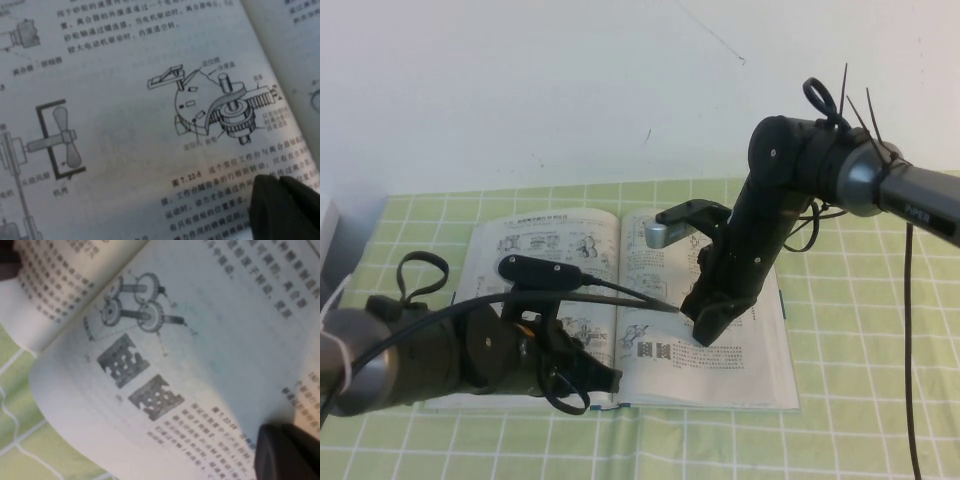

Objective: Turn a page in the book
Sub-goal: Open the closed book

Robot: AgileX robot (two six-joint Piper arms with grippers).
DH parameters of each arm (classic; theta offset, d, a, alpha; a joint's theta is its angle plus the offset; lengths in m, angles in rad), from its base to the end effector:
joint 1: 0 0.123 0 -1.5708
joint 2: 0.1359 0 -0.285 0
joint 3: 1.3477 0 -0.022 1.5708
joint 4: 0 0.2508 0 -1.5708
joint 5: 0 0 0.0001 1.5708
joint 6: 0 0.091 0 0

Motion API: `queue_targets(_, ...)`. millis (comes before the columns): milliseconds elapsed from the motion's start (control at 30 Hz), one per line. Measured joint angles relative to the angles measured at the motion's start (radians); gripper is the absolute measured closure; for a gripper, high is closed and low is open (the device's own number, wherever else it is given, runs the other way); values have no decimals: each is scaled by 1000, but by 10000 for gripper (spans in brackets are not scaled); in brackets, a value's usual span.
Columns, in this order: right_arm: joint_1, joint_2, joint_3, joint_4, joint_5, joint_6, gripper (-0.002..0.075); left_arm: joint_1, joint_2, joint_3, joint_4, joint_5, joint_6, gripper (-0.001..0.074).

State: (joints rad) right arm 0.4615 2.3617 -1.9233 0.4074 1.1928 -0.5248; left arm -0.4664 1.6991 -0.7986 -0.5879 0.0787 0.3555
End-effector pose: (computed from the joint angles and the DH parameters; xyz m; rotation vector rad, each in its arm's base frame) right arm 0.4110 0.2418 0.1440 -1.2417 2.7833 0.5850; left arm 0.2846 -0.1478 0.1610 0.3109 2.4628 -0.3566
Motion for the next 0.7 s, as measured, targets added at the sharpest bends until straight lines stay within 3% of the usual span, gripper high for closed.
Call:
queue_targets(367, 2, -23, 2, -73, 0, 19, 728, 2, 15, -6, -15, 11, -6, 738)
queue_targets(700, 2, -333, 4, -307, 21, 60, 728, 2, -302, -2, 8, 212, -1, 738)
